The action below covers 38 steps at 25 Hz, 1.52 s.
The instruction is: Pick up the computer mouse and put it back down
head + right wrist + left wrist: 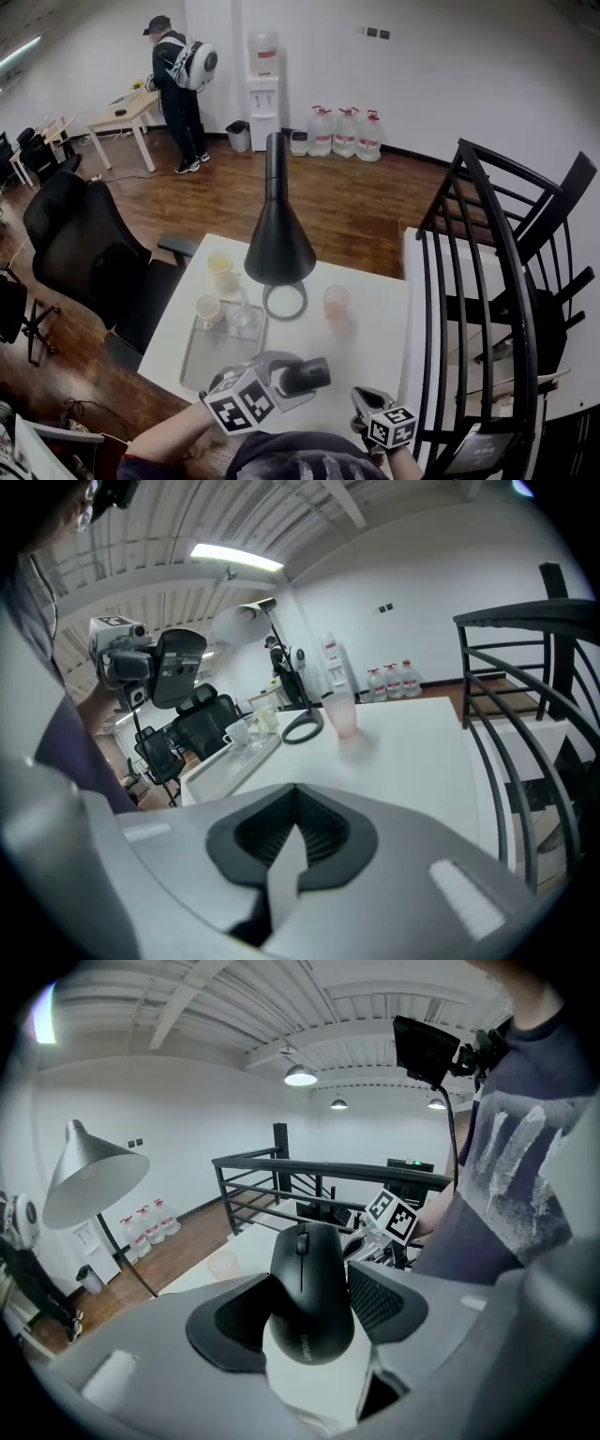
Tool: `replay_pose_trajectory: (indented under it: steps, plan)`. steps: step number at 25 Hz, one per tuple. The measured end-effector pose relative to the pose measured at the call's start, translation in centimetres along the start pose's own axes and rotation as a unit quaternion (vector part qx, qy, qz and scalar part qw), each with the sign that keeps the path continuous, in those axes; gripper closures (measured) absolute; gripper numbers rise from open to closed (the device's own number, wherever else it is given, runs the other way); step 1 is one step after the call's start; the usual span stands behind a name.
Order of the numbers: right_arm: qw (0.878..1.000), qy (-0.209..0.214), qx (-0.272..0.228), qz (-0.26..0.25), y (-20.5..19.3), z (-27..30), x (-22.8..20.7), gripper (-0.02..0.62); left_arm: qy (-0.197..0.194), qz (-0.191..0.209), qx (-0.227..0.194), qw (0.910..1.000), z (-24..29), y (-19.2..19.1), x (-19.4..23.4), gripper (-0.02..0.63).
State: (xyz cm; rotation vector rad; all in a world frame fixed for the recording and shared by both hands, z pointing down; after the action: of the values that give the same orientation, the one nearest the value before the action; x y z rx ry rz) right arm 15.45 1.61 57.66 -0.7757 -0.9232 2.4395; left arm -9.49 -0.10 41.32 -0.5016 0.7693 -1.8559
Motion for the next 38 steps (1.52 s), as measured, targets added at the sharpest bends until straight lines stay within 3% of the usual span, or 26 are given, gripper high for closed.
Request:
replay_pose_trajectory:
  steps: [18,38]
  plan:
    - [1.0,0.013,0.004,-0.01,0.5,0.3,-0.1,0.593,0.032,-0.026,0.007,0.9991,0.0,-0.1,0.6,0.327]
    - [1.0,0.011,0.015,-0.015,0.5,-0.2,-0.4,0.592,0.034,-0.045,0.024,0.9981,2.1,-0.6,1.6,0.327]
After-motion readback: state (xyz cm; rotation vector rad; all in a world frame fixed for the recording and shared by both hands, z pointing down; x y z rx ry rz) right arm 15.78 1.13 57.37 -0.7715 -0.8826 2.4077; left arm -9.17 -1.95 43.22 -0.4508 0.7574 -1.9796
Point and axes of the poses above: the fingertips, and each gripper's own axes: z forward along the fingers, x to its left, y out of its top, the point moved 10 cm from there along -z, backward along the fingers, and after that the axes turned 7 degrees about x, right-handed, at the moved point
